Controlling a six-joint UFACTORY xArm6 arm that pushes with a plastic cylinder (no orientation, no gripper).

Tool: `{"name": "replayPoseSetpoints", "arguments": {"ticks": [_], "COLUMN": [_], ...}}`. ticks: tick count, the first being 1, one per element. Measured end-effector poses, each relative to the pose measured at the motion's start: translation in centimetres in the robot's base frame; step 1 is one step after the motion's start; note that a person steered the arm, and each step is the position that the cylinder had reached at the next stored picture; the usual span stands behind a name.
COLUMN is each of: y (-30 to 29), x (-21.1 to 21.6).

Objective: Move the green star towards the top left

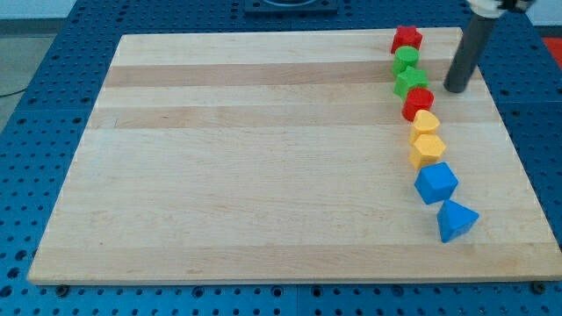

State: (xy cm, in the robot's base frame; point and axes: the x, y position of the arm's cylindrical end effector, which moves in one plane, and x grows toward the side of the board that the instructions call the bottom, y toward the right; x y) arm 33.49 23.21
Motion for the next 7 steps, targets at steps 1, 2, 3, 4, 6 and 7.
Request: {"name": "replayPoseSetpoints", "arguments": {"ticks": [1,2,3,4,6,7], "y": [-3.3,-6.6,-10.5,-15.0,-22.6,-26.4], "x": [0.3,0.8,0.5,0.5,-2.1,-3.8]}}
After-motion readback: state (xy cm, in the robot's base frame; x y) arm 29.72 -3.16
